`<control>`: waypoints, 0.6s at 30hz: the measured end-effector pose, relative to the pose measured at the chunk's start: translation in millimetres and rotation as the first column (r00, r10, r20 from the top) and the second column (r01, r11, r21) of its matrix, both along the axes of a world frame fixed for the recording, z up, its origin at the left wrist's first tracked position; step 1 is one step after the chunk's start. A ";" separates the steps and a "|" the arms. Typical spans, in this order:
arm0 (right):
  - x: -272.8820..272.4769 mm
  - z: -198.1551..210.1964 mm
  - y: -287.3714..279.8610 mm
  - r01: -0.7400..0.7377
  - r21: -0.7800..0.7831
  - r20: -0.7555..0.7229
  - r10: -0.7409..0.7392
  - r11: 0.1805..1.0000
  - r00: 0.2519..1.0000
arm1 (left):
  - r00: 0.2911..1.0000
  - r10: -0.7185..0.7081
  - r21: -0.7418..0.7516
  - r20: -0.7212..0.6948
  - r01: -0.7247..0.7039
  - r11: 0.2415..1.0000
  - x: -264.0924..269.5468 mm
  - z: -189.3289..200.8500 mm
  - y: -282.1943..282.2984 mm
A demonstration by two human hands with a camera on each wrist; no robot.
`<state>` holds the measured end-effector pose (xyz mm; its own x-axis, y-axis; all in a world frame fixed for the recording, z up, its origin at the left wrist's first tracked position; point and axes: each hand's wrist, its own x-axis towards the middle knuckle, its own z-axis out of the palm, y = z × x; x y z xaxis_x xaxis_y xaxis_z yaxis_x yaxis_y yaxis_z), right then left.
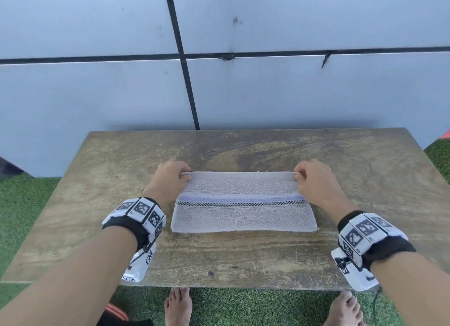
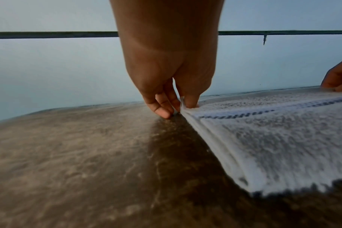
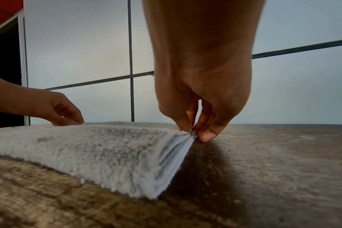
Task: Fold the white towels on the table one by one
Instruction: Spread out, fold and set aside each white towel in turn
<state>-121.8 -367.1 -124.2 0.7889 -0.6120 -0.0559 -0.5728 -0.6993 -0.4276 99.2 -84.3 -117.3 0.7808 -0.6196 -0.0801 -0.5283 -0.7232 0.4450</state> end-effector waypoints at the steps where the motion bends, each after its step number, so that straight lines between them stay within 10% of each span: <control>1: -1.2 2.0 1.3 0.000 -0.018 -0.007 0.000 1.000 1.000 | 1.000 -0.010 0.033 0.004 0.010 0.999 0.0 2.6 0.0; 18: -58.6 14.0 63.9 -0.059 -0.130 -0.230 0.028 0.990 0.973 | 0.999 -0.042 0.289 0.034 0.030 0.957 -62.4 18.3 33.0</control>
<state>-180.4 -303.2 -110.2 0.7908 -0.5919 -0.1560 -0.6120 -0.7678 -0.1893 36.8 -51.3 -99.0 0.7645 -0.6025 -0.2291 -0.5692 -0.7978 0.1989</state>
